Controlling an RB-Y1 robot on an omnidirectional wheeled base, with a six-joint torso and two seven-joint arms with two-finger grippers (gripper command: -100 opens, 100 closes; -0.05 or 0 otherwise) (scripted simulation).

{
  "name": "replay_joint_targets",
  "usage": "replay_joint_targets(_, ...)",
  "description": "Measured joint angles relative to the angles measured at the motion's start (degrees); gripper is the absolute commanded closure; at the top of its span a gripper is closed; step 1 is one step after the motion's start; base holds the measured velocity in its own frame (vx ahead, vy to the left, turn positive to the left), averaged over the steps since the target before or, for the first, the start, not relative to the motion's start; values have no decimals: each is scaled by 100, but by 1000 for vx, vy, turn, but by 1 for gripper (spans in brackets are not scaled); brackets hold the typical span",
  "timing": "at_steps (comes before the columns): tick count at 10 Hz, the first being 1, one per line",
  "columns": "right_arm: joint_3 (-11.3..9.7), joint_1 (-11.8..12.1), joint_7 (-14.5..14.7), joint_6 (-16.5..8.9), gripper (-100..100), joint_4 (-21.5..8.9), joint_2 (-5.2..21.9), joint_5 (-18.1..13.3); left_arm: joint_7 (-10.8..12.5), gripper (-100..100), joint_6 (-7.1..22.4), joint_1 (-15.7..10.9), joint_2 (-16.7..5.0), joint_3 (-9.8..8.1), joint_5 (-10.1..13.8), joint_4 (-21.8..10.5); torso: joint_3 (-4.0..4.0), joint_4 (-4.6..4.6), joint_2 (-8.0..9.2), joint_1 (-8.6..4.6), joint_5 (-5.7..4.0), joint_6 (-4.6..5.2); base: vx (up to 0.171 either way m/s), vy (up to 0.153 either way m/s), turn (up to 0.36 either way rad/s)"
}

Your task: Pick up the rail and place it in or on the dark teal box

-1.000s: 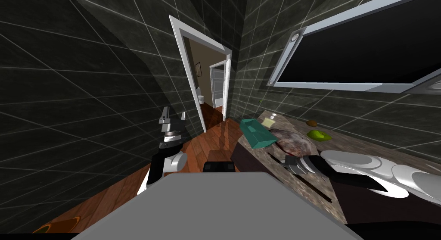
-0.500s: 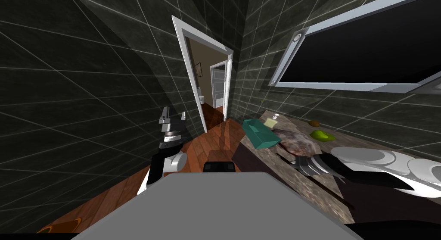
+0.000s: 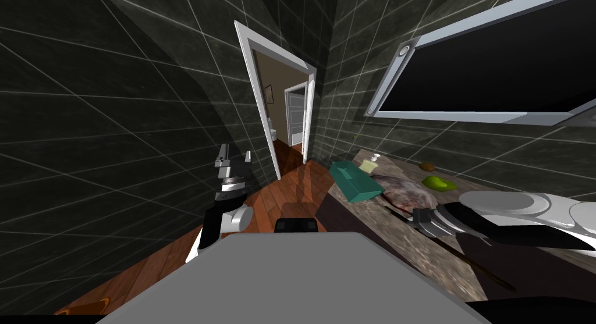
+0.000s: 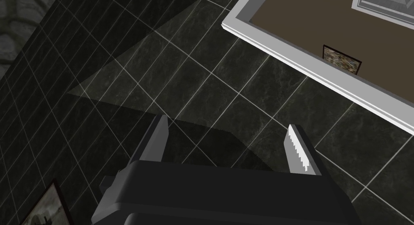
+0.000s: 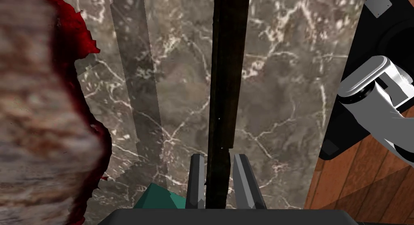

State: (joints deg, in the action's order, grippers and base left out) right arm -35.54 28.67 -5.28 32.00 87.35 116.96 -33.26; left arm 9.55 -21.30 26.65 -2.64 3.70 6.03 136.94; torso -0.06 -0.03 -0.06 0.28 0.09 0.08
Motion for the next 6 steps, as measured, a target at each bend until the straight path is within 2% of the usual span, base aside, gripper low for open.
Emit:
replay_joint_targets(1, -82, 4, -28, -24, 100, -6, 172, 48, 0, 0, 0, 0, 0, 0, 0, 0, 0, -1, 0, 2, 2, 1, 21, 62, -11)
replay_joint_targets(2, -79, 21, -49, 73, 100, -179, 262, 15, 0, 0, 0, 0, 0, 0, 0, 0, -2, -1, -3, 1, 4, -1, 32, 68, -14)
replay_joint_targets(4, -121, 37, -176, 175, 100, -264, 602, -4, 0, 0, 0, 0, 0, 0, 0, 0, -6, -3, -9, 14, 7, -4, 27, 76, -6)
replay_joint_targets(6, -252, -26, -222, 267, 100, -354, 907, 48, 0, 0, 0, 0, 0, 0, 0, 0, -4, -2, -6, 17, 10, -2, 22, 61, -16)
